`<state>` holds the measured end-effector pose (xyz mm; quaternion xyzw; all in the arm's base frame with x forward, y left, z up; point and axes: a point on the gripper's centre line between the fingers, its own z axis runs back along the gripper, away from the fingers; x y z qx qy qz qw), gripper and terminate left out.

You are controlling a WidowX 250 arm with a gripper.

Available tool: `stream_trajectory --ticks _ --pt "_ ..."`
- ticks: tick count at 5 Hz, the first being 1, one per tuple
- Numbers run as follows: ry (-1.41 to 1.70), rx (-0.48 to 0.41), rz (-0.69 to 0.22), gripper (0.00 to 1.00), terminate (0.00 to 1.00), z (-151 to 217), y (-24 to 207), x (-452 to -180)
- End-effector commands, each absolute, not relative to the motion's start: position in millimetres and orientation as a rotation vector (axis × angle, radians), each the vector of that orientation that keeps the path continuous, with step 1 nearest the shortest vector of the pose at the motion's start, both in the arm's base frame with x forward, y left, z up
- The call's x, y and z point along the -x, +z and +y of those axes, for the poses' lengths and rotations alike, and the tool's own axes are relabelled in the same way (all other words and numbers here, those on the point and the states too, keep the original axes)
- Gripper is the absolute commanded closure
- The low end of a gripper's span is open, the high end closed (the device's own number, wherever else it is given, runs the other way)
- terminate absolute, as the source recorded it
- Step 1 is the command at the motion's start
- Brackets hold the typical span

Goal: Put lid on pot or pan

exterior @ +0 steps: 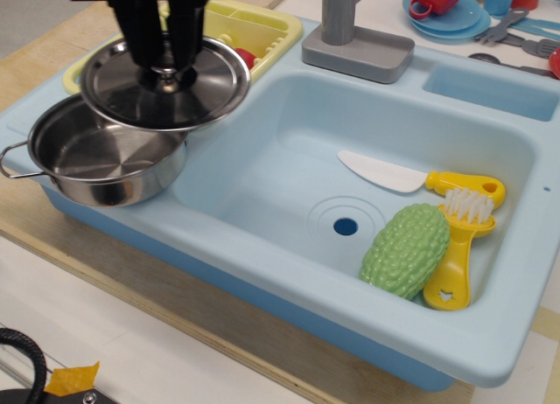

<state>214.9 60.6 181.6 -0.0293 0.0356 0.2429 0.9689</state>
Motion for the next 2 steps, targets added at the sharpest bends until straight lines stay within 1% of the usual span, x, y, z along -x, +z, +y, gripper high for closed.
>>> stream_trajectory --ticks 1,2 --pt "0.550 0.076 0.047 1.00 0.00 80.0 181.1 -199.3" --pt "0.562 0.082 0.065 1.00 0.00 89.3 173.7 -196.1"
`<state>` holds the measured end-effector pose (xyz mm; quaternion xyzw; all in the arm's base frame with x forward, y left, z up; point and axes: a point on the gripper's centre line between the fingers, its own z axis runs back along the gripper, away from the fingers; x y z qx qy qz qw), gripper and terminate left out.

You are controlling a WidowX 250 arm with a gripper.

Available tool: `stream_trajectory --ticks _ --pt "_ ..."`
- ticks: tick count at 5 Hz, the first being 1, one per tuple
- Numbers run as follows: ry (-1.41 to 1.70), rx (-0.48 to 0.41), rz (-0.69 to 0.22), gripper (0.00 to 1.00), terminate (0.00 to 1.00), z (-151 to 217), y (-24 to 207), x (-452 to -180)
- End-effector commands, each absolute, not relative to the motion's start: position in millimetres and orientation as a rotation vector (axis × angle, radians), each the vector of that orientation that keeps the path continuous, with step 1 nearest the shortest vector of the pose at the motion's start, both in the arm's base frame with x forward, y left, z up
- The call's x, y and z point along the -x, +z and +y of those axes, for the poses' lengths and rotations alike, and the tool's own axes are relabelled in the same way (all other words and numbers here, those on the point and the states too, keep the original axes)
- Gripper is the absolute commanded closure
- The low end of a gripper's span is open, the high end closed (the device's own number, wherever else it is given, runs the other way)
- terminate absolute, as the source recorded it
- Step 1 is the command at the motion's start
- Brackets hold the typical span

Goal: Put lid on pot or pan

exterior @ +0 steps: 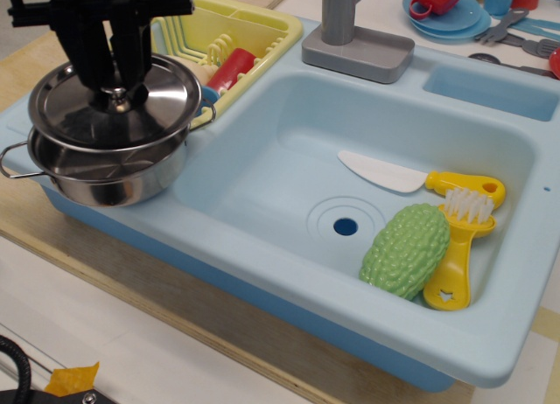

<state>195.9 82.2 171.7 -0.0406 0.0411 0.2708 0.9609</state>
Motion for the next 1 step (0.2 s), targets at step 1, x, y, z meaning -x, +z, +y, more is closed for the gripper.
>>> stream_trajectory --ticks 1 --pt "0.542 0.106 0.069 0.00 1.00 98.2 162.7 -195.2"
